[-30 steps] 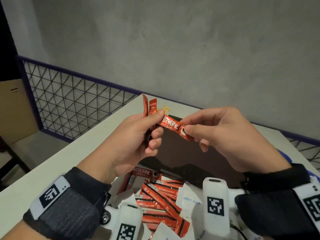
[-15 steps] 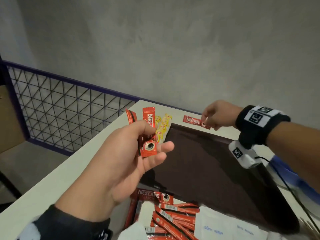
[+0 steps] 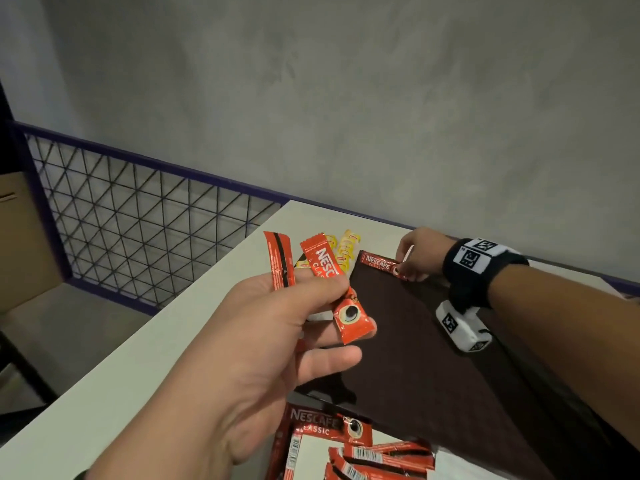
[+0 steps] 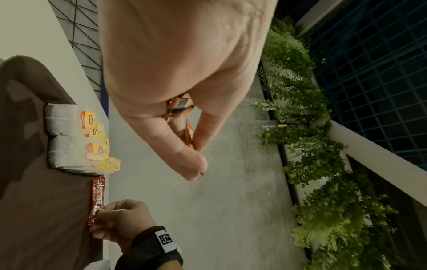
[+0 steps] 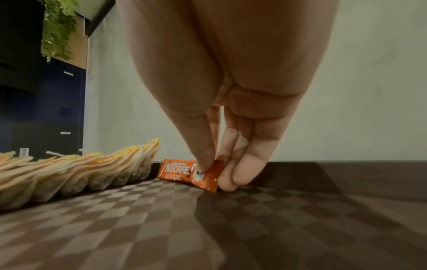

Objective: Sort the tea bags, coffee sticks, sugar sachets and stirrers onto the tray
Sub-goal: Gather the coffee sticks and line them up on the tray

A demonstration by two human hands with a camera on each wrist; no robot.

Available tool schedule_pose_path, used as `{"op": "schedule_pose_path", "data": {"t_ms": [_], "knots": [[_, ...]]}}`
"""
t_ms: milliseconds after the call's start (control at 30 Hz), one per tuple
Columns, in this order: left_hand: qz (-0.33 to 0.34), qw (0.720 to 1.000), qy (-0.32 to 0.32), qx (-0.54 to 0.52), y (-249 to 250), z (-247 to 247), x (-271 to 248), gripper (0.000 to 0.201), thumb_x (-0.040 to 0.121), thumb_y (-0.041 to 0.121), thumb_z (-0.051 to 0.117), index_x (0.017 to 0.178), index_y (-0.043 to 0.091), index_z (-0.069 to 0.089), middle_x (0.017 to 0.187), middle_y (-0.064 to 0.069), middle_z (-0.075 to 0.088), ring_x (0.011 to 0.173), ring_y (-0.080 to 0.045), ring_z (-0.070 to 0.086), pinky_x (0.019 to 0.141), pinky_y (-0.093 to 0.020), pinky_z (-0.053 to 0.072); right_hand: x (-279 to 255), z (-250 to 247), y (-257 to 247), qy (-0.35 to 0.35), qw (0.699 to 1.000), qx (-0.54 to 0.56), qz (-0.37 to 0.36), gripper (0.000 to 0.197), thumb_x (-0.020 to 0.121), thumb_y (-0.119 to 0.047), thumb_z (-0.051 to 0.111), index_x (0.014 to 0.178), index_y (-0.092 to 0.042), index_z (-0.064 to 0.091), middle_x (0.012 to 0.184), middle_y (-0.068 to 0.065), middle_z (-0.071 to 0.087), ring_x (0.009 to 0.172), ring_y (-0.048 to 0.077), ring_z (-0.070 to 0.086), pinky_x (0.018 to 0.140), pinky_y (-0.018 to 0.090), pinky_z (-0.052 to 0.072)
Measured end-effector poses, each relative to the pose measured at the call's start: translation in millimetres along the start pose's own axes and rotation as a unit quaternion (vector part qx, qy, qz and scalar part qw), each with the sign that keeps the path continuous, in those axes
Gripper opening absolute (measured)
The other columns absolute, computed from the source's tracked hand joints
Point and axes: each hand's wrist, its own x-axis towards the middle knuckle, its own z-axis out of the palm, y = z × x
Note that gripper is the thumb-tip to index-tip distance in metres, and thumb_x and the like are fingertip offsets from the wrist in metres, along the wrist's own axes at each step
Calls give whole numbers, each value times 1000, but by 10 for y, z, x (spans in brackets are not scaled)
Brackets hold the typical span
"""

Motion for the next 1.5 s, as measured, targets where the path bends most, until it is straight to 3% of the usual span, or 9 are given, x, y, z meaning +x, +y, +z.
{"op": "schedule_pose_path", "data": {"t_ms": [200, 500, 633, 733, 867, 1033, 1167, 1300, 1500], "knots": [[9, 1000, -2, -14, -11, -17, 23, 21, 82, 11, 78, 102, 4, 76, 91, -20, 79, 70, -28, 79, 40, -23, 54, 43, 50, -66, 27, 999, -3, 23, 28, 82, 0, 81, 101, 3, 60, 78, 22, 75, 75, 35, 77, 76, 51, 63], [10, 999, -26, -30, -26, -13, 23, 22, 86, 4, 74, 108, 0, 72, 91, -21, 79, 76, -32, 80, 49, -23, 60, -110, -5, -182, 38, 993, -105, 40, 33, 86, -25, 78, 107, -3, 63, 91, 14, 74, 69, 30, 77, 73, 49, 64], [17, 1000, -18, 1, -45, -40, 46, 21, 85, 6, 76, 106, 3, 71, 91, -16, 80, 78, -28, 80, 53, -27, 62, -394, -189, -379, 74, 990, -115, -30, 29, 92, -31, 68, 105, -5, 66, 87, 14, 73, 67, 28, 74, 69, 43, 64], [26, 1000, 5, 14, -63, -52, 75, 23, 81, 9, 80, 102, 5, 70, 87, -13, 81, 70, -21, 79, 52, -25, 61, -897, -317, -673, -28, 987, 122, -100, 29, 91, -31, 74, 99, -4, 69, 88, 15, 71, 67, 26, 70, 61, 36, 58], [40, 998, 44, 7, -83, -77, 113, 25, 78, 8, 84, 100, 4, 73, 86, -15, 80, 70, -21, 79, 54, -24, 61, -1678, -416, -939, -243, 912, 278, -178, 49, 77, -32, 85, 101, 7, 69, 87, 19, 71, 68, 27, 68, 58, 32, 54], [58, 997, 51, -1, -66, -87, 105, 26, 75, 6, 85, 98, 0, 75, 87, -19, 79, 74, -23, 79, 60, -25, 63, -1926, -296, -995, -214, 908, 265, -242, 27, 75, -13, 76, 96, 3, 71, 81, 19, 73, 65, 21, 68, 60, 27, 58], [46, 998, 38, -34, -11, -50, 82, 26, 81, 13, 80, 102, 1, 72, 90, -19, 80, 78, -27, 80, 59, -25, 64, -1618, -455, -895, -127, 933, 272, -199, 15, 82, -4, 75, 95, 1, 72, 81, 15, 74, 63, 18, 65, 58, 26, 56], [23, 998, 38, -48, 16, -29, 76, 27, 93, 19, 72, 115, 4, 66, 89, -16, 80, 77, -29, 80, 54, -26, 62, -908, -621, -423, -7, 984, 146, -98, 6, 89, 0, 73, 94, -1, 72, 82, 15, 72, 71, 23, 65, 61, 30, 56], [12, 999, 10, -38, 11, -13, 56, 23, 94, 19, 69, 112, 6, 69, 90, -15, 81, 76, -29, 80, 55, -29, 63, -389, -152, 74, -53, 997, 49, 12, 5, 87, 3, 71, 88, -2, 72, 70, 11, 71, 60, 18, 67, 56, 27, 56]]}}
